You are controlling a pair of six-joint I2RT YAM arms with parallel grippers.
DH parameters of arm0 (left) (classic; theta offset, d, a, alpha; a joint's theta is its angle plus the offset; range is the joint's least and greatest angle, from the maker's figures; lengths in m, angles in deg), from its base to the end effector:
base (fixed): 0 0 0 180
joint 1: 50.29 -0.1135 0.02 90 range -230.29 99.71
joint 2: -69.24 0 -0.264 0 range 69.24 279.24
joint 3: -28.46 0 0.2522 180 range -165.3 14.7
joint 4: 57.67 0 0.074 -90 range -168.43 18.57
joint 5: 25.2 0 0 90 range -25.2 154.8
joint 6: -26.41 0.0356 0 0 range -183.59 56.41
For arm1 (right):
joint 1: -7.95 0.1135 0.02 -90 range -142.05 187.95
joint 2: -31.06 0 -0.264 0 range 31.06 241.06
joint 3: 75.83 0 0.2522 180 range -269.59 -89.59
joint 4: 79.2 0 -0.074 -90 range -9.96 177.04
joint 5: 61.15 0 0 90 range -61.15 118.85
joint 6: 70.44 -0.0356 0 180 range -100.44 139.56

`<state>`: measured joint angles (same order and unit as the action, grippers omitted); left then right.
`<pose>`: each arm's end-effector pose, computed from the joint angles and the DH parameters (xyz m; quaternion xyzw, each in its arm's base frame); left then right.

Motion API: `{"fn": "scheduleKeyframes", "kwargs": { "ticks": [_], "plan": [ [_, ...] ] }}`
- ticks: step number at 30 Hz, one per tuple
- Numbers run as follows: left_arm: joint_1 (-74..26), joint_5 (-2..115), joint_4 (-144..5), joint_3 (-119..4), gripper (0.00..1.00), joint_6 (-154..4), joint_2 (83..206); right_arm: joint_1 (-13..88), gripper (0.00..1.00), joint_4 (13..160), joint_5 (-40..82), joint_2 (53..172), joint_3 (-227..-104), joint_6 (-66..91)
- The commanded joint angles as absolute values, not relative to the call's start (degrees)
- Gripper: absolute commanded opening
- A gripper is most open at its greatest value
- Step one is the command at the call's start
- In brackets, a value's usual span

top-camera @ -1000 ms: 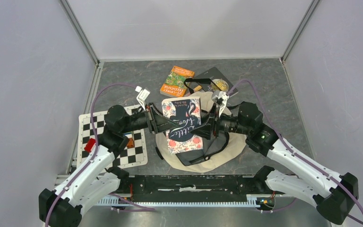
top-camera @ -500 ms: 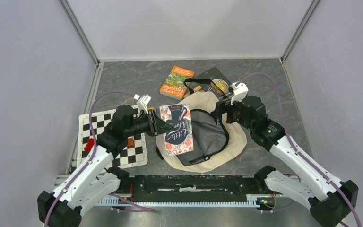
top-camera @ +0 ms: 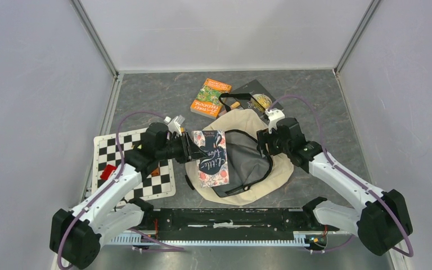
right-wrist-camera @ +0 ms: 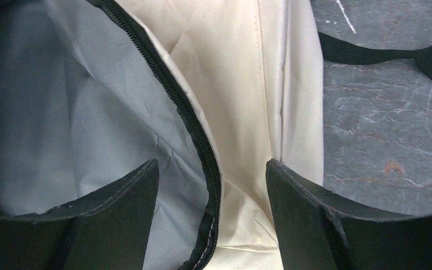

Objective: Pack the student bag
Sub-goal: Place the book in the student bag.

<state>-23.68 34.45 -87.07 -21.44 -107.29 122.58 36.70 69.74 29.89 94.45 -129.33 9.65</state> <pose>0.1726 -0.1066 0.2534 -0.0021 0.8567 -0.4538 0.2451 0.2046 0.1115 0.2344 -0.1452 0.8981 0.1296 0.3944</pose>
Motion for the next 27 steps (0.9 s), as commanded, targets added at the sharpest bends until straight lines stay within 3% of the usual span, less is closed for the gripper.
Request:
{"fn": "scheduleKeyframes", "kwargs": {
  "ticks": [1,9,17,21,22,27],
  "plan": [
    [-23.6,32.6,-78.7,-21.9,0.02,-112.8,123.5,36.7,0.72,74.1,26.7,94.0,-128.4,10.8],
    [-23.6,35.1,-78.4,-21.0,0.02,-115.9,124.4,36.7,0.53,78.4,20.6,95.7,-127.3,10.9],
    [-23.6,34.0,-73.4,-18.9,0.02,-122.3,121.9,36.7,0.62,79.8,21.4,99.2,-126.8,11.2],
    [-23.5,33.7,-71.7,-16.8,0.02,-124.1,122.7,36.7,0.60,81.1,18.3,100.7,-126.6,10.7],
    [-23.5,33.5,-70.3,-16.1,0.02,-124.5,123.1,36.7,0.56,81.8,17.5,100.6,-126.4,10.4],
    [-23.6,33.3,-69.4,-13.2,0.02,-125.5,124.8,36.7,0.07,79.9,19.1,98.2,-128.7,10.1]
  ]
}}
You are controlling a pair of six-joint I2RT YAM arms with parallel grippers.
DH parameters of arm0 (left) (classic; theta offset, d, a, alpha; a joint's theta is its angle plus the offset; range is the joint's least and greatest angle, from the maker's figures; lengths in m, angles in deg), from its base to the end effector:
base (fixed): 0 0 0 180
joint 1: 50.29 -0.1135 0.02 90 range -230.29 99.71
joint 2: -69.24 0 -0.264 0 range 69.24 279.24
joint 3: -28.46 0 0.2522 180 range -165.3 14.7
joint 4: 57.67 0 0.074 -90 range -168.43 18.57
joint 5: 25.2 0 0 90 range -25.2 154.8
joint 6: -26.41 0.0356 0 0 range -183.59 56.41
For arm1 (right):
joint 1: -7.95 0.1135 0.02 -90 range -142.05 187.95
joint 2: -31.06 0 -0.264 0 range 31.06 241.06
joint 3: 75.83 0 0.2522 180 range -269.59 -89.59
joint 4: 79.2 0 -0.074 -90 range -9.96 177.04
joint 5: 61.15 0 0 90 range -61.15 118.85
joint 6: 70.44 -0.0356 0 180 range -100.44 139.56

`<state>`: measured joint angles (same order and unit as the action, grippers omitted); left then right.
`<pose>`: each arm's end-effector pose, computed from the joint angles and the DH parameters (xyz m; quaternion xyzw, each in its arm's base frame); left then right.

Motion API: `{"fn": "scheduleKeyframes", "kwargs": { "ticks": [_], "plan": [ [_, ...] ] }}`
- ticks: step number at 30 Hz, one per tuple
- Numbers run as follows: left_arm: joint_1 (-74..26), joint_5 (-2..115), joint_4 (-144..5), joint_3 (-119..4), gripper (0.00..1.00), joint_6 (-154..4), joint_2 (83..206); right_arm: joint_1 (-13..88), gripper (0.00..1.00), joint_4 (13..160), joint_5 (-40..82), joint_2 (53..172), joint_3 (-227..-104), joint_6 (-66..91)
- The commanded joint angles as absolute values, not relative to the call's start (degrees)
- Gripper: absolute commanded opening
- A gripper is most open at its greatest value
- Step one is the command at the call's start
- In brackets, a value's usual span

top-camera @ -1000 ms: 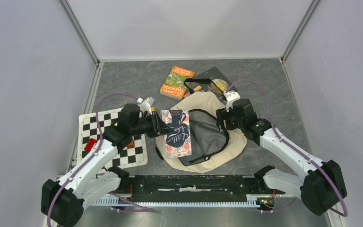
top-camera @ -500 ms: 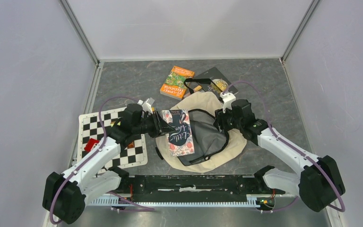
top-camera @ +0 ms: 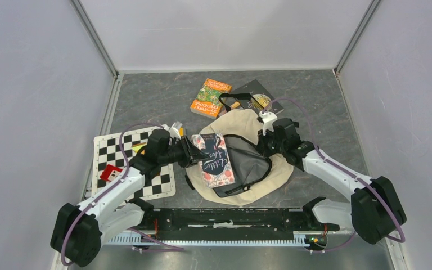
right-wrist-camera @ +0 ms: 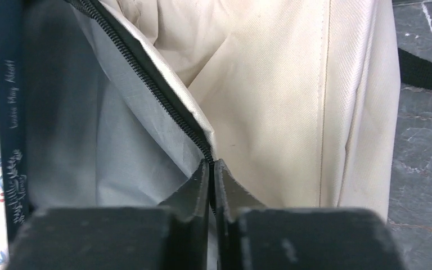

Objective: Pack the student bag
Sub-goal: Place the book in the student bag.

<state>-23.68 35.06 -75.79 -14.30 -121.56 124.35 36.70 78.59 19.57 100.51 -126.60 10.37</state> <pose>0.1761 -0.1080 0.2229 -0.1041 0.8422 -0.4877 0.2050 0.2153 0.1247 0.2085 -0.1871 0.8877 0.2042 0.3678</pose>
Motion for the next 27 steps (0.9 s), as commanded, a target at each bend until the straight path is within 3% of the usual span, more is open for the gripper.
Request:
{"fn": "scheduleKeyframes", "kwargs": {
  "ticks": [1,16,27],
  "plan": [
    [-23.6,33.7,-69.8,-12.7,0.02,-125.5,124.9,36.7,0.00,79.4,19.8,97.1,-129.4,9.9],
    [-23.0,41.6,-62.1,-9.0,0.02,-130.9,131.4,37.7,0.00,81.5,14.3,86.8,-137.6,3.5],
    [-20.3,41.9,-49.2,-11.4,0.02,-137.0,139.9,44.4,0.00,84.6,15.8,86.9,-140.8,1.4]
  ]
}}
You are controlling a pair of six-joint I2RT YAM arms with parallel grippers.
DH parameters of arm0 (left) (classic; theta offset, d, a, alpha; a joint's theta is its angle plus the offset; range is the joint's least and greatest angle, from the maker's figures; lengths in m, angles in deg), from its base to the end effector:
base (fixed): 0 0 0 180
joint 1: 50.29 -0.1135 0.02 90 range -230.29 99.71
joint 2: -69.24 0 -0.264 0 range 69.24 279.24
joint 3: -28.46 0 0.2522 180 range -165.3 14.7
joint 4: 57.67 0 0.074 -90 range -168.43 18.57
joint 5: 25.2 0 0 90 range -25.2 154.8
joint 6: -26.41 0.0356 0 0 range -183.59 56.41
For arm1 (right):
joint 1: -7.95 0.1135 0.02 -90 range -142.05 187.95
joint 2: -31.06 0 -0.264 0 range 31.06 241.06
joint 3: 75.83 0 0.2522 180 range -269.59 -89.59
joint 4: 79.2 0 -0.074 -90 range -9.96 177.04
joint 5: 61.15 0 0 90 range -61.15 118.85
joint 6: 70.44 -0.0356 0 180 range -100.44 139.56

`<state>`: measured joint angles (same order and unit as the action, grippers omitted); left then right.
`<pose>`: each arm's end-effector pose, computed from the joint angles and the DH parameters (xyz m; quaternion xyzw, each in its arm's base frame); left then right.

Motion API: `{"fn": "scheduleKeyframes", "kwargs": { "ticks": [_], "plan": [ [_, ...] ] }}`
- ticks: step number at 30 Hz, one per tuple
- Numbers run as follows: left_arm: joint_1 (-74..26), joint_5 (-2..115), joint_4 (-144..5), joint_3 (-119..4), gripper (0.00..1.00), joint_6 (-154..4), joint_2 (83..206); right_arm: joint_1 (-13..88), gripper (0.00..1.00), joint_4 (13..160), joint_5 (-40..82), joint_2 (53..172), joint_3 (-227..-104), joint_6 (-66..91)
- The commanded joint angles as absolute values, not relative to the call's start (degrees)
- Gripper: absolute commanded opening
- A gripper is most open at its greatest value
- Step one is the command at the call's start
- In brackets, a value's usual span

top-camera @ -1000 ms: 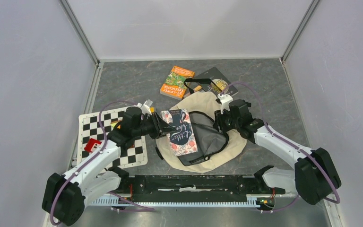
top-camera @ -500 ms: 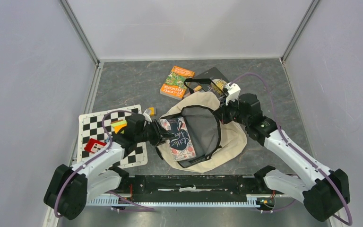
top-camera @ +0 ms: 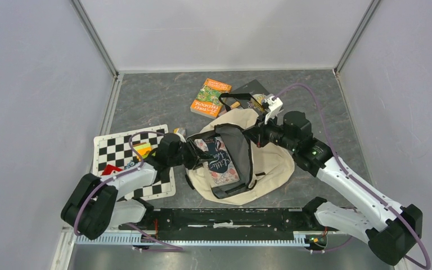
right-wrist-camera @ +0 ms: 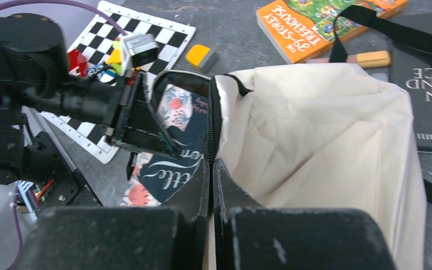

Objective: Pack the student bag
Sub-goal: Place the book in the student bag.

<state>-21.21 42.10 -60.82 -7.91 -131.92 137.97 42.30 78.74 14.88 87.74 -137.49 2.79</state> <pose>0.1893 -0.1210 0.1625 -0.2079 0.8513 -0.4527 0.1648 0.1850 0.1369 0.3241 -0.1934 0.7779 0.3427 0.4899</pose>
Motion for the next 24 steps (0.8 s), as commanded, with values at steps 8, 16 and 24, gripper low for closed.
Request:
{"fn": "scheduleKeyframes", "kwargs": {
  "ticks": [8,16,24],
  "plan": [
    [-17.9,43.5,-38.4,-14.0,0.02,-142.9,144.7,48.6,0.00,84.9,18.5,89.0,-141.1,1.6],
    [-16.0,45.3,-30.7,-15.2,0.02,-145.0,150.0,51.6,0.00,85.3,20.4,90.4,-140.2,1.4],
    [-11.4,48.3,-21.9,-16.8,0.02,-143.1,159.6,54.1,0.00,86.6,21.9,91.1,-139.5,0.5]
  ]
}}
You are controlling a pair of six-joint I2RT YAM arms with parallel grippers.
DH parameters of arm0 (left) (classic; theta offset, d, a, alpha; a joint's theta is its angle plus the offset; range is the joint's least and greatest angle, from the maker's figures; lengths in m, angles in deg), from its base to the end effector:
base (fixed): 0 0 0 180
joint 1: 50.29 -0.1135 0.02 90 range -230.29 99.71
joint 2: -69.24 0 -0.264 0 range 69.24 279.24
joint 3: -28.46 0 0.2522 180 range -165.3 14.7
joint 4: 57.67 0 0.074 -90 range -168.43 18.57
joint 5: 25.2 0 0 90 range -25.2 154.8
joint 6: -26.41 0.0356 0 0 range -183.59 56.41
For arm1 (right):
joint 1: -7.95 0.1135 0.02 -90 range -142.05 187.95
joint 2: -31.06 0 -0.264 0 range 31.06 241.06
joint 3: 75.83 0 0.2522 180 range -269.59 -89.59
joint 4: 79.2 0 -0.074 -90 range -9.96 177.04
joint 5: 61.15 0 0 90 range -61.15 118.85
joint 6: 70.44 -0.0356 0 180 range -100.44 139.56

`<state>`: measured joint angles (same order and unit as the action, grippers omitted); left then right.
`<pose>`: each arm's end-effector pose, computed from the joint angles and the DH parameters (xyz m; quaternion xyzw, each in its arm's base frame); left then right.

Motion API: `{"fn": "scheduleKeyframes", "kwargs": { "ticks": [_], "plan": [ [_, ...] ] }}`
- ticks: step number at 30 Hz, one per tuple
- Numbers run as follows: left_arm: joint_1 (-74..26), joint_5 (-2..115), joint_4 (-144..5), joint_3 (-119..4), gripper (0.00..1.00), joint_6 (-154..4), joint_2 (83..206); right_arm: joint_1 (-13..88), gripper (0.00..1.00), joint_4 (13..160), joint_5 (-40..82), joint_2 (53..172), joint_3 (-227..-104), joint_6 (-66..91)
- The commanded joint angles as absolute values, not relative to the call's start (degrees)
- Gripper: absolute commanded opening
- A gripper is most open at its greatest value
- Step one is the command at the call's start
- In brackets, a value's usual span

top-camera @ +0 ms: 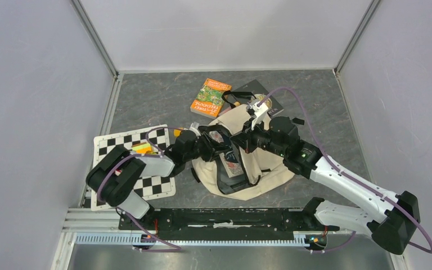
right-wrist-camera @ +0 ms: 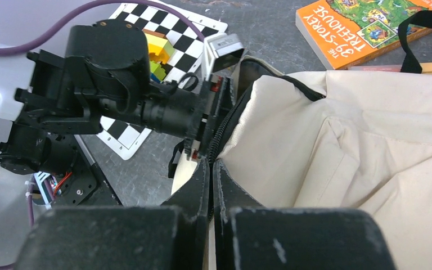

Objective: Pack the student bag
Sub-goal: Place the book in the student bag.

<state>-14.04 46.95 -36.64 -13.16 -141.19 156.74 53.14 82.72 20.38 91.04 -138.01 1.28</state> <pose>0.2209 -0.1755 0.1509 -0.2158 0.8084 -0.5170 0.1807 0.1689 0.1775 0.3219 -0.2285 0.7636 0.3662 0.4802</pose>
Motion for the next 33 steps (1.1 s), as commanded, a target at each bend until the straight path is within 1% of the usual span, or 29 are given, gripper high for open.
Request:
{"fn": "scheduleKeyframes", "kwargs": {
  "ticks": [1,5,9,10,14,18,22,27,33],
  "plan": [
    [-10.9,48.3,-20.4,-17.3,0.02,-143.2,161.0,54.3,0.00,86.6,22.0,91.3,-139.4,0.5],
    [-8.6,48.6,-19.8,-18.9,0.02,-142.1,165.5,54.8,0.00,86.6,22.4,91.5,-138.9,0.1],
    [-7.1,50.7,-23.3,-20.3,0.02,-137.9,167.8,55.2,0.00,86.6,23.2,91.7,-138.5,-0.1],
    [-6.9,51.3,-24.6,-20.7,0.04,-136.8,167.9,55.2,0.00,86.6,23.6,91.6,-138.4,-0.2],
    [-6.6,54.1,-32.0,-21.7,0.21,-131.5,165.9,55.4,0.00,86.3,26.4,91.1,-138.1,-0.2],
    [-6.5,57.2,-42.1,-22.5,0.48,-125.2,160.3,55.5,0.00,84.1,31.9,90.1,-137.6,0.3],
    [-6.5,62.4,-53.0,-22.6,0.67,-118.8,151.9,55.5,0.00,81.6,38.9,89.3,-137.2,2.4],
    [-6.5,66.8,-63.8,-21.7,0.80,-113.0,140.9,54.2,0.00,75.7,48.1,90.7,-137.4,4.6],
    [-6.5,71.6,-76.1,-20.4,0.86,-111.5,131.2,45.9,0.00,74.8,46.8,91.6,-131.8,5.0]
  ]
}}
